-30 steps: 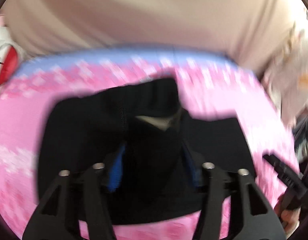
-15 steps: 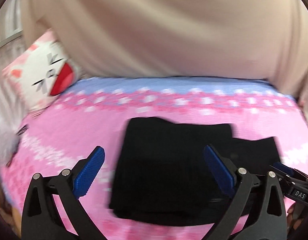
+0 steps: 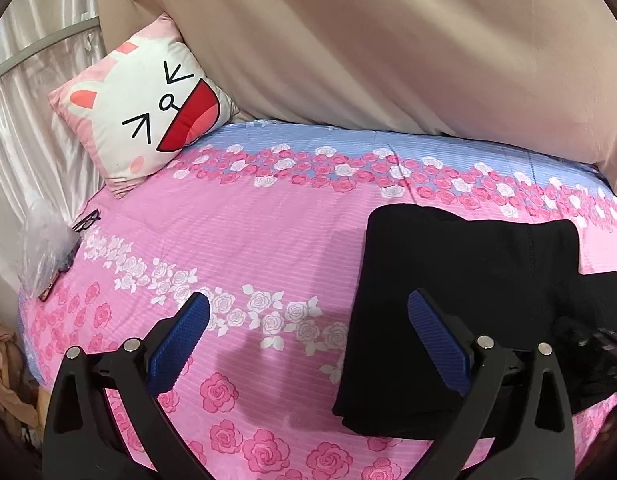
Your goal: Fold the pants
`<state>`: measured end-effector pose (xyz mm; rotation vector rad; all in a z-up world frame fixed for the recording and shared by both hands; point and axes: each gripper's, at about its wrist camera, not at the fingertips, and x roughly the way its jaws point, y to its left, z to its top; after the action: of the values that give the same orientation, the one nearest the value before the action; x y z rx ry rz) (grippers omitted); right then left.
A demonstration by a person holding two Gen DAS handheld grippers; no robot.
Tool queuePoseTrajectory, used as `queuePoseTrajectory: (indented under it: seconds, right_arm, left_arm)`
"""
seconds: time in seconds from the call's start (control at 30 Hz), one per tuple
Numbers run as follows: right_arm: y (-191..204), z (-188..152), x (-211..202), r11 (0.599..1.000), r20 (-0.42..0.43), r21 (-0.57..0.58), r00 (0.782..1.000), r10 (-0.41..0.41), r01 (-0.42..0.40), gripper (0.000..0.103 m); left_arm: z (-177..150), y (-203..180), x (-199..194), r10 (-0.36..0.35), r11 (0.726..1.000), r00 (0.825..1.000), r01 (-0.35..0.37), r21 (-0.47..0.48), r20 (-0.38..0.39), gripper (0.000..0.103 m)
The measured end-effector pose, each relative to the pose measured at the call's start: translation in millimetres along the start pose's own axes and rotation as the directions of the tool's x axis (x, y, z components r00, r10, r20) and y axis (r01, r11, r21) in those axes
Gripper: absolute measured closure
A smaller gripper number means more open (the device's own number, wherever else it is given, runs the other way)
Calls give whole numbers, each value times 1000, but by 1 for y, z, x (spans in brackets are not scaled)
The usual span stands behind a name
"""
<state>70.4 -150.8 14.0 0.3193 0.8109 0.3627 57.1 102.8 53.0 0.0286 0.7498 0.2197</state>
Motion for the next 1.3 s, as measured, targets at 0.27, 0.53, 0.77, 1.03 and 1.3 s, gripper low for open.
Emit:
queuePoseTrajectory:
  seconds: [0.27, 0.53, 0.77, 1.03, 1.3]
  right_arm:
    - [-85, -11, -94, 961, 78, 90, 960, -267, 260, 83]
    - [-98, -45, -131, 951, 162, 129, 940, -301, 283, 73]
    - [-60, -71, -106, 976, 53, -37, 975, -215, 217, 77]
    - [-13, -68, -75, 982, -8, -170, 997, -81, 78, 96]
    - [-38, -50, -33, 986, -13, -112, 992, -125, 123, 103]
  left_arm:
    - [-4, -21, -7, -87, 996, 996, 87, 34, 9, 5]
    - [-18, -74, 0, -160, 978, 986, 165, 128, -50, 5]
    - [-27, -106, -1, -199, 961, 977, 211, 178, -80, 5]
    - [-32, -112, -7, -174, 960, 983, 183, 211, -59, 5]
    - [-40, -102, 20, -134, 971, 983, 156, 182, -129, 5]
